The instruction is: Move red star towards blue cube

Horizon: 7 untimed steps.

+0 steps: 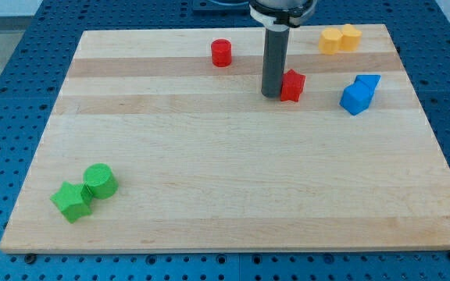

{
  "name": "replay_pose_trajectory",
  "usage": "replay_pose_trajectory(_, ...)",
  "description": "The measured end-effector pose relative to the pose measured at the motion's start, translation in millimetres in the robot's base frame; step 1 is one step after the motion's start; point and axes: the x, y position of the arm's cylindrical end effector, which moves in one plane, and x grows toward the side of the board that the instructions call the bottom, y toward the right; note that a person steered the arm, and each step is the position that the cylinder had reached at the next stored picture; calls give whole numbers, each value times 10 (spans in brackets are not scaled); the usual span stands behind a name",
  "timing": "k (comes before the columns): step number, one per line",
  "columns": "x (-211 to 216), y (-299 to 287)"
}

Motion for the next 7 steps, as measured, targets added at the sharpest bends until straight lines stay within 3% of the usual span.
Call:
replay_pose_trajectory(2,-195,134)
replay_pose_trajectory(5,-155,558)
replay_pose_trajectory(7,-543,437)
